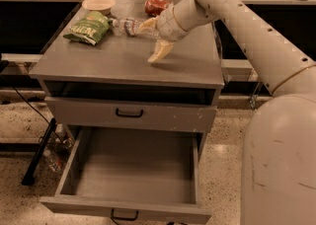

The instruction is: Place water bottle into middle drawer

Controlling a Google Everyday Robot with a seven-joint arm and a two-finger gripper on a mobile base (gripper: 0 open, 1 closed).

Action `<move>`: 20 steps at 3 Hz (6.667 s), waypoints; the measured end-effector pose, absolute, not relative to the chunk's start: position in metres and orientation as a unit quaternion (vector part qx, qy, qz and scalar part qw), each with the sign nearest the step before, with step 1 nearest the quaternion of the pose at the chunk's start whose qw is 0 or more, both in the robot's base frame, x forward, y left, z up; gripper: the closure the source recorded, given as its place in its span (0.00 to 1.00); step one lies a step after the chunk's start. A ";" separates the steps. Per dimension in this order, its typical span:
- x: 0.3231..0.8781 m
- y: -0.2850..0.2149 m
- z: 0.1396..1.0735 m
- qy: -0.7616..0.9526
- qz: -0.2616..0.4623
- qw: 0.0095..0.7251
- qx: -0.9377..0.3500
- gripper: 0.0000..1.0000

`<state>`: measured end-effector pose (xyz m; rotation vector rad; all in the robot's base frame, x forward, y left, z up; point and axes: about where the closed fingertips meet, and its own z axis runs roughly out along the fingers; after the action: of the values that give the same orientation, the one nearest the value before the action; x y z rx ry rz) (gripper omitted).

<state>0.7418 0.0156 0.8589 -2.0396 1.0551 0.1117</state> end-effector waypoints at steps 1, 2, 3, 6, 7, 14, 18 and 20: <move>0.742 0.016 0.858 0.419 0.045 0.409 -0.810 0.00; 0.742 0.016 0.858 0.419 0.045 0.409 -0.810 0.00; 0.745 0.018 0.858 0.419 0.052 0.414 -0.806 0.00; 0.747 0.026 0.873 0.404 0.059 0.401 -0.820 0.00; 0.732 0.018 0.923 0.388 0.023 0.411 -0.825 0.00; 0.802 -0.004 0.952 0.458 -0.206 0.202 -0.841 0.00; 0.838 0.036 0.894 0.481 -0.152 0.204 -0.839 0.00; 0.844 0.032 0.891 0.492 -0.153 0.206 -0.832 0.00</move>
Offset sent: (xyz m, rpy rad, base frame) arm 0.0000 0.0000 0.0000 0.0000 0.0000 0.0000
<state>0.8436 0.0317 0.8908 -2.3179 1.3703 -0.4265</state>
